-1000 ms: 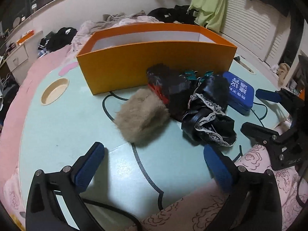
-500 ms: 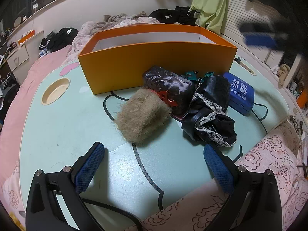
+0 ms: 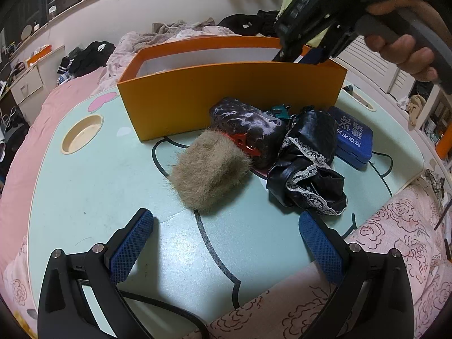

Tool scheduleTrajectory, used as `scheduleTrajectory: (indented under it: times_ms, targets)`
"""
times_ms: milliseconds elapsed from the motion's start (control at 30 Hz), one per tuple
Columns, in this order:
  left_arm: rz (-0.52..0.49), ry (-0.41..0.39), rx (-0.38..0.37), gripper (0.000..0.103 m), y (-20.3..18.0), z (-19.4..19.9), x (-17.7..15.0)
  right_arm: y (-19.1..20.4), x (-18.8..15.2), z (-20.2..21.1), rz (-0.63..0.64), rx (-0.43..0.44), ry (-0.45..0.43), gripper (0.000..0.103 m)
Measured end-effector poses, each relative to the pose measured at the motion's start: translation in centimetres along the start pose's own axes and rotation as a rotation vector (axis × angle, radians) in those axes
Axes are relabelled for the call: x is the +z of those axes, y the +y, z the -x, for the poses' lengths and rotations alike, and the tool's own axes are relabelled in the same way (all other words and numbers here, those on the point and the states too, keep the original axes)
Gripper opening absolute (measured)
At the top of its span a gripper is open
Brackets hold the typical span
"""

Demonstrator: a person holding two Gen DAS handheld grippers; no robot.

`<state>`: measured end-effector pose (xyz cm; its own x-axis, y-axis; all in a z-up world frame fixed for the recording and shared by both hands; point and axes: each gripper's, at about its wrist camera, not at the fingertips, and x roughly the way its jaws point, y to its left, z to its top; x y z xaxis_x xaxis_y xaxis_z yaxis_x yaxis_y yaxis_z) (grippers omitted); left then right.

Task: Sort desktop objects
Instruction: 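Reach into the box and grasp the brown card package with the right gripper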

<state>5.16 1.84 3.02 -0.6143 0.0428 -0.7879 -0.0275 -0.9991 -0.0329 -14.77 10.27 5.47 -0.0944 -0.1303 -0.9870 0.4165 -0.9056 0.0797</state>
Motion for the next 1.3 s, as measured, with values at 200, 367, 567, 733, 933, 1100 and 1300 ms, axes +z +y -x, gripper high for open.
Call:
scheduleTrajectory:
  times_ms: [200,367,567,733,933,1100,1300]
  targets:
    - [-0.001,0.0,0.0,0.103,-0.1,0.1,0.3,1.4,0.2,-0.4,0.077,-0.106,-0.019,0.02]
    - [-0.001,-0.001,0.0,0.103,-0.2,0.2,0.4,1.2,0.6,-0.2,0.065,-0.065,-0.032,0.001]
    - [-0.002,-0.001,0.0,0.103,-0.2,0.2,0.4,1.7,2.9,3.1,-0.031,0.151,-0.183,0.03]
    - [-0.002,-0.001,0.0,0.103,-0.2,0.1,0.4,2.2,5.8,1.1,-0.189,0.262,-0.166,0.055]
    - [-0.001,-0.003,-0.001,0.103,-0.2,0.2,0.5,3.0,8.0,-1.9,-0.265,0.208,-0.152,0.057]
    - [0.001,-0.005,-0.003,0.103,-0.1,0.0,0.7,5.5,8.1,-3.4,-0.151,0.044,-0.172,0.076]
    - [0.001,-0.006,-0.004,0.103,-0.3,0.0,0.7,5.3,7.7,-2.6,-0.168,0.114,-0.189,0.043]
